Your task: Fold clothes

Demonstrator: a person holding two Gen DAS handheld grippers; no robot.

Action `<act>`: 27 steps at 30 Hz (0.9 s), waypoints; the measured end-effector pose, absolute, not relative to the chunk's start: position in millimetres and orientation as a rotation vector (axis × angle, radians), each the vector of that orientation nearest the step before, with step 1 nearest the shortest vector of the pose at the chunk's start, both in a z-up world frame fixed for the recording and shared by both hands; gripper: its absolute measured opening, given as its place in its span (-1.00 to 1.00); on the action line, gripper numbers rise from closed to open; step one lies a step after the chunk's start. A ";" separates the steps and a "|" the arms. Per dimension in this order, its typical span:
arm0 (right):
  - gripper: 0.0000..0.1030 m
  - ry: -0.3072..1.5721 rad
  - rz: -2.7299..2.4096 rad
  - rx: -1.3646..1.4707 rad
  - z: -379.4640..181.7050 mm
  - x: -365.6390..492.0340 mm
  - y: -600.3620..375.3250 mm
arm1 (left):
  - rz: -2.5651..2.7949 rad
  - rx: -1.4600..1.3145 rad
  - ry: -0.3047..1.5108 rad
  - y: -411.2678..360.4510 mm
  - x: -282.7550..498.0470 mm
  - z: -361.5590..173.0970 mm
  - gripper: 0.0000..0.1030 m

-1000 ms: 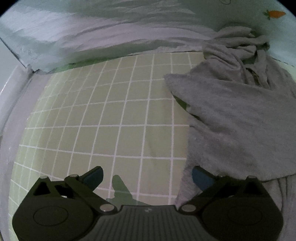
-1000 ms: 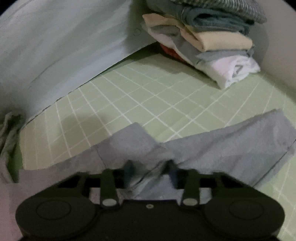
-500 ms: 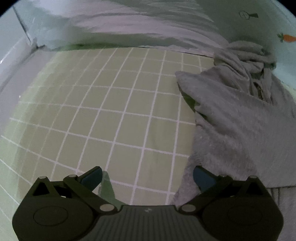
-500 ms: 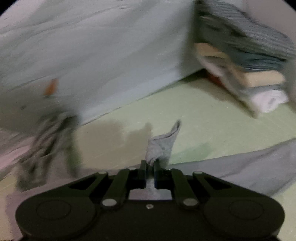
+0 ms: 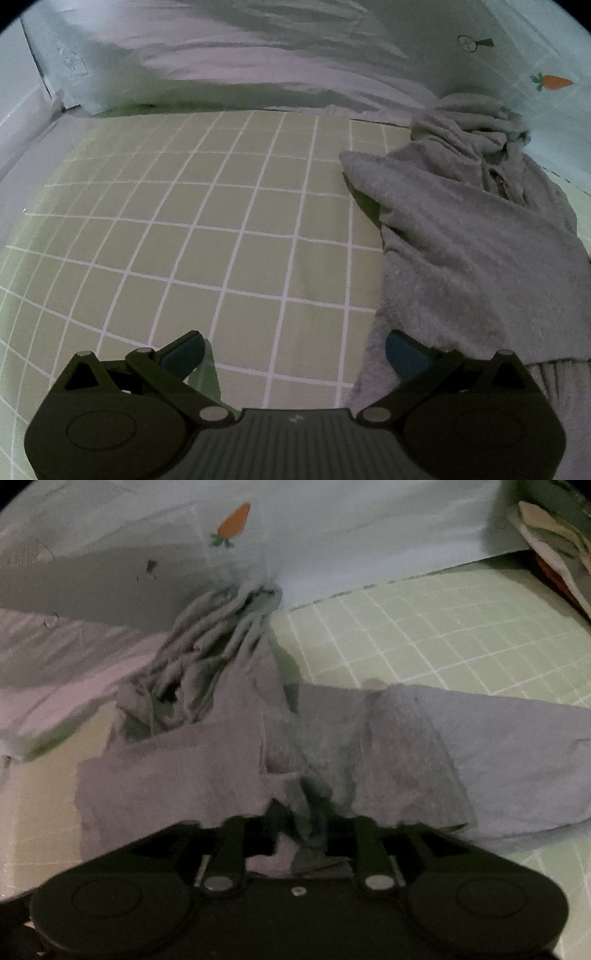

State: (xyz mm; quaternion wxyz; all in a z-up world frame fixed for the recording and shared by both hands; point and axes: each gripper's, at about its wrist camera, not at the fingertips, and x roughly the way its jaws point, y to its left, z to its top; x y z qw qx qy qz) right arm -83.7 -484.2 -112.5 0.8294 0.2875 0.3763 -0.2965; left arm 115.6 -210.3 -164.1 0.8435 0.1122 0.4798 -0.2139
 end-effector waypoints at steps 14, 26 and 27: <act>1.00 0.689 -0.788 0.498 -95.7 -184.3 -484.6 | -0.503 0.234 0.968 -214.2 80.0 -110.2 1.00; 1.00 0.684 -0.899 0.592 -118.7 -270.3 -582.0 | -0.618 0.264 0.862 -324.9 6.9 -76.9 1.00; 1.00 0.682 -0.911 0.608 -121.0 -276.6 -592.0 | -0.637 0.275 0.855 -335.9 2.9 -75.9 1.00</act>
